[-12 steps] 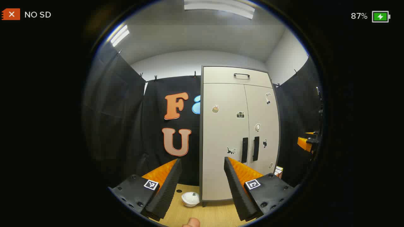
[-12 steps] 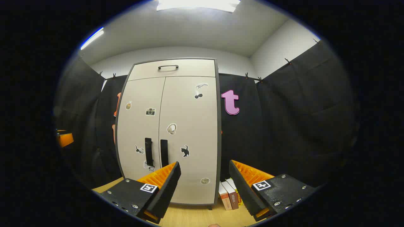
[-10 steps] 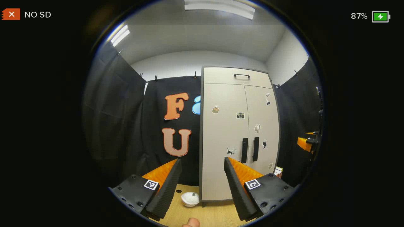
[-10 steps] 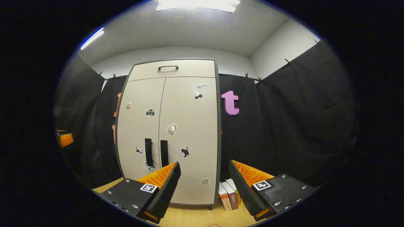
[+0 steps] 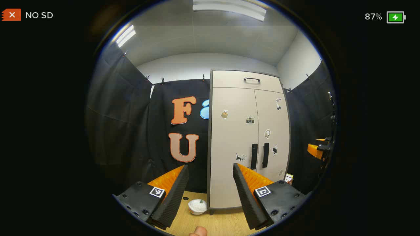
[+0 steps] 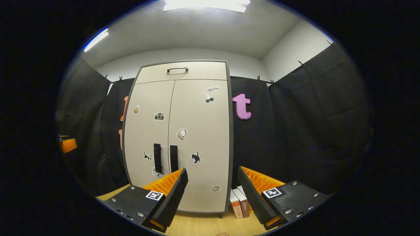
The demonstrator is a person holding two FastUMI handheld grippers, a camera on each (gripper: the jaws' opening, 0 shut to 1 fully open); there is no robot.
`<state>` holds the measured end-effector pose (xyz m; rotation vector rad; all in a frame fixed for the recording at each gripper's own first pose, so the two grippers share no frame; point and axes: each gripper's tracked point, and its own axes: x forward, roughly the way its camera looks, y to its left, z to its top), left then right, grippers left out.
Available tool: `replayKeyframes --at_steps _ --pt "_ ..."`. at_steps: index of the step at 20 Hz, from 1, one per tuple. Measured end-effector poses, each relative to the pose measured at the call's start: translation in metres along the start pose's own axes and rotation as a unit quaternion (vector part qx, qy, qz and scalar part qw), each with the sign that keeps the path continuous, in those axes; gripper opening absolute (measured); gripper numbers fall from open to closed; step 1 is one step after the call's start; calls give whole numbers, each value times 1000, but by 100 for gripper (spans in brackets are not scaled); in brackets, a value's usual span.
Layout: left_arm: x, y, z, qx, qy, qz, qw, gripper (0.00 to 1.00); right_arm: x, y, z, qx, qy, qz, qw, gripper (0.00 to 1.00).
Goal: Open the right door of the double-door shoe cabinet with the right hand, and open the left door with the left hand.
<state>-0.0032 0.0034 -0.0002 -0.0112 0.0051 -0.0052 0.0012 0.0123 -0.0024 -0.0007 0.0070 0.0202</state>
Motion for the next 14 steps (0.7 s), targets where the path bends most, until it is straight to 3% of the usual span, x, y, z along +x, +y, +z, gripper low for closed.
replayKeyframes --at_steps 14 --pt "1 19 -11 -2 11 8 1000 82 33 62 -15 -1 18 41 999 94"
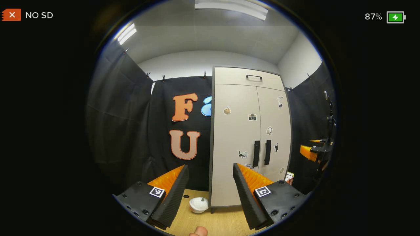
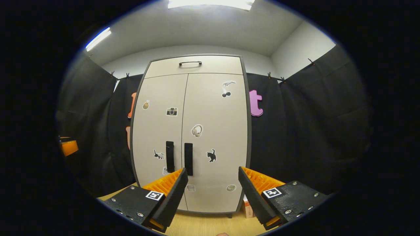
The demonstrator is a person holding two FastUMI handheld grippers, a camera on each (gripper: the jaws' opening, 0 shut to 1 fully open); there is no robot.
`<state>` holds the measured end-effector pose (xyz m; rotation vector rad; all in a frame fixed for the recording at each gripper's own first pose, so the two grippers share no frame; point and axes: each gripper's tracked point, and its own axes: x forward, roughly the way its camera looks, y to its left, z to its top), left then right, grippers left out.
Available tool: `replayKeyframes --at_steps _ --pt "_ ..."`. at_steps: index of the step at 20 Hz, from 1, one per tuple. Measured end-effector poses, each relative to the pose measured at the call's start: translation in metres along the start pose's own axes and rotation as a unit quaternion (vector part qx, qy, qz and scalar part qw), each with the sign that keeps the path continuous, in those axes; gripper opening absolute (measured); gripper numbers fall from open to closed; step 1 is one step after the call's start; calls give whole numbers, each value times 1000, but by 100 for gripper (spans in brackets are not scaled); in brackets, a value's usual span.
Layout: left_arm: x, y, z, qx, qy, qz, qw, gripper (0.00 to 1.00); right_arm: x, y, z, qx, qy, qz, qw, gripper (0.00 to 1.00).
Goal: Open the right door of the double-door shoe cabinet with the right hand, and open the left door with the left hand.
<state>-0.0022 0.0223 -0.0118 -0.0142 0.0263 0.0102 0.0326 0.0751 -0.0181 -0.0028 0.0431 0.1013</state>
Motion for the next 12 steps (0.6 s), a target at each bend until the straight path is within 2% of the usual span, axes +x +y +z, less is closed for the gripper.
replayKeyframes --at_steps 7,12 --pt "4 14 -4 7 3 17 1000 81 44 29 -14 9 18 16 1000 94" --pt "10 16 -9 8 4 14 1000 82 82 45 -22 8 23 19 1000 94"
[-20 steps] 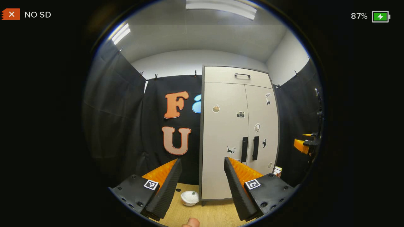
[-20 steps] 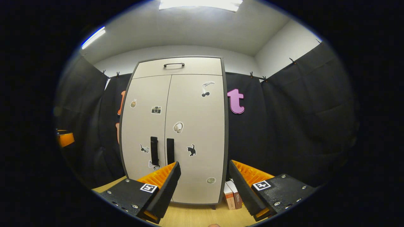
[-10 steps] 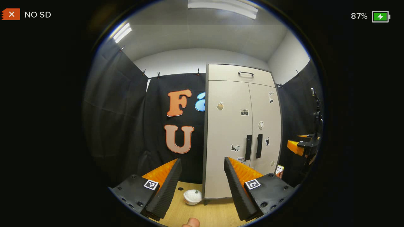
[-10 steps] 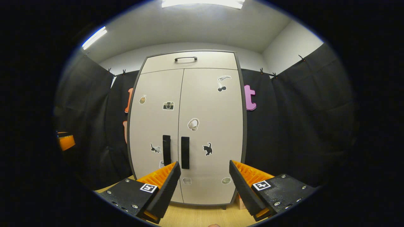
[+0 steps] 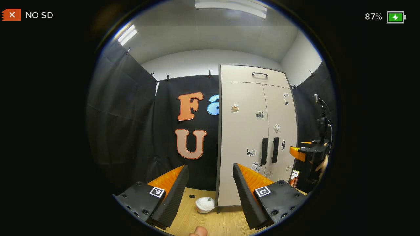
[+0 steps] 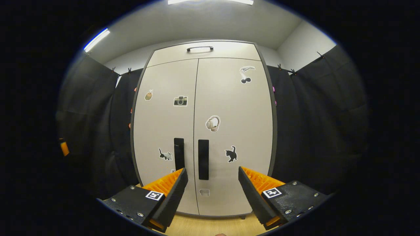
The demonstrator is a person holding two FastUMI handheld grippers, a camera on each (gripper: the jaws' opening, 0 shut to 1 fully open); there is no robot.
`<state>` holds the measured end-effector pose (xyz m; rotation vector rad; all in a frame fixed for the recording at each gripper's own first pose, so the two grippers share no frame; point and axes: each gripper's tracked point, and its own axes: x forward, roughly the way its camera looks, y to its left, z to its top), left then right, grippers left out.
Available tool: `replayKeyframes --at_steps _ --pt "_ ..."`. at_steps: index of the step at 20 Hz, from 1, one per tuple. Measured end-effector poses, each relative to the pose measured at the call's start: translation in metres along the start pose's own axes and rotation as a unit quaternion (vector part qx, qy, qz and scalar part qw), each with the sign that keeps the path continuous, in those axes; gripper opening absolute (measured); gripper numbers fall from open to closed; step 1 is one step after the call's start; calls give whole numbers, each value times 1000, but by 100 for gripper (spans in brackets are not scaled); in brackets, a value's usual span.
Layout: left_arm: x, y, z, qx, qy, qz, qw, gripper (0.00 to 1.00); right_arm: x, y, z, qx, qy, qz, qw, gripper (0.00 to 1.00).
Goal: Open the right door of the double-door shoe cabinet with the right hand, and open the left door with the left hand.
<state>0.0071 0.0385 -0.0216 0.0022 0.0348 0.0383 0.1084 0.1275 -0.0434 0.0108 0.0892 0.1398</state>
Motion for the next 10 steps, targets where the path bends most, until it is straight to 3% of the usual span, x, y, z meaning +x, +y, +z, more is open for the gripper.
replayKeyframes --at_steps 7,10 --pt "4 8 -3 3 -1 3 1000 82 62 8 -8 25 5 -11 1000 94" --pt "6 13 -4 5 -3 9 1000 82 83 11 -14 9 13 -14 1000 94"
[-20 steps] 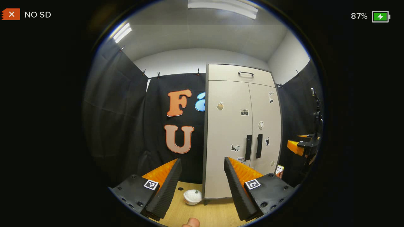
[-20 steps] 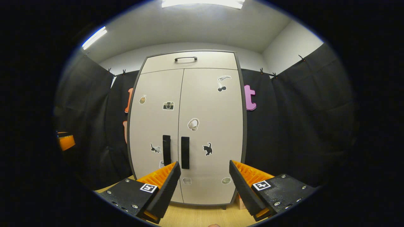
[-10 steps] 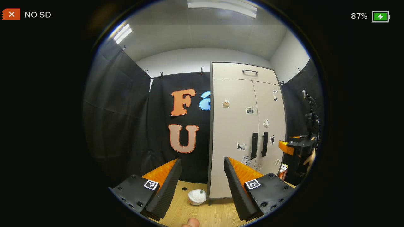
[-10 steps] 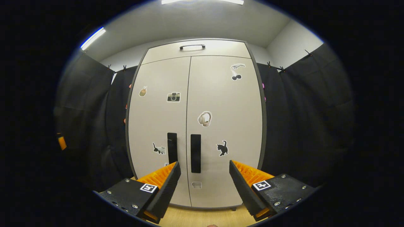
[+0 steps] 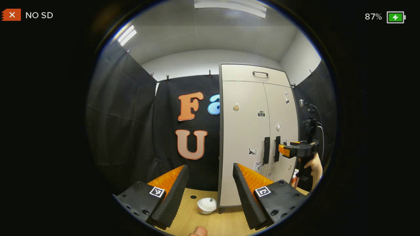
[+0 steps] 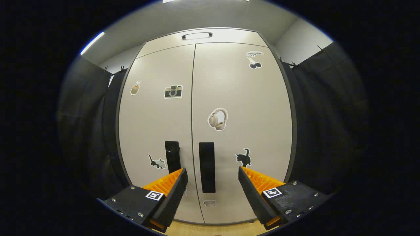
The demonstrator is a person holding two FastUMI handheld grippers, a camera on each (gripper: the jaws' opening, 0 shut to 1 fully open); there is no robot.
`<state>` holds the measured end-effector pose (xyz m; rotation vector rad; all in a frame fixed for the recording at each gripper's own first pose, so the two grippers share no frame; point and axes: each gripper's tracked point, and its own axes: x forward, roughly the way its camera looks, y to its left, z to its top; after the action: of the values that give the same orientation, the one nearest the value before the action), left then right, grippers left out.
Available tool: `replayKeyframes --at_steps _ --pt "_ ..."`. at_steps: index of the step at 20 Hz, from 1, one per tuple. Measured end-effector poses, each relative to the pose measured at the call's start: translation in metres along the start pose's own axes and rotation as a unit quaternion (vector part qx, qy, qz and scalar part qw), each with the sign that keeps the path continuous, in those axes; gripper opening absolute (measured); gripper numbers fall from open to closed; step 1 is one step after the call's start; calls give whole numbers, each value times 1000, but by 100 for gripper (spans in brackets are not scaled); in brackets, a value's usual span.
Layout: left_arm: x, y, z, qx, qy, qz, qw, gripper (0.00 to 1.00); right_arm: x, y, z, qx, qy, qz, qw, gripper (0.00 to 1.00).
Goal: Open the right door of the double-door shoe cabinet with the right hand, and open the left door with the left hand.
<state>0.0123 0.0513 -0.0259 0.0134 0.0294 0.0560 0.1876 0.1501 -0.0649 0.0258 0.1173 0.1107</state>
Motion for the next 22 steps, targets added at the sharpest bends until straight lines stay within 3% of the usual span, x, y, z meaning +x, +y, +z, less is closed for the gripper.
replayKeyframes --at_steps 4,10,18,22 --pt "2 -1 -5 -3 4 -4 1000 81 25 5 -3 -24 -6 -5 1000 89" --pt "2 8 -8 0 4 6 1000 82 49 10 -27 9 33 1 999 73" --pt "1 13 -13 4 6 11 1000 81 61 8 -32 24 27 -2 999 37" --pt "-1 12 -19 0 13 13 1000 81 57 7 -33 22 23 4 999 28"
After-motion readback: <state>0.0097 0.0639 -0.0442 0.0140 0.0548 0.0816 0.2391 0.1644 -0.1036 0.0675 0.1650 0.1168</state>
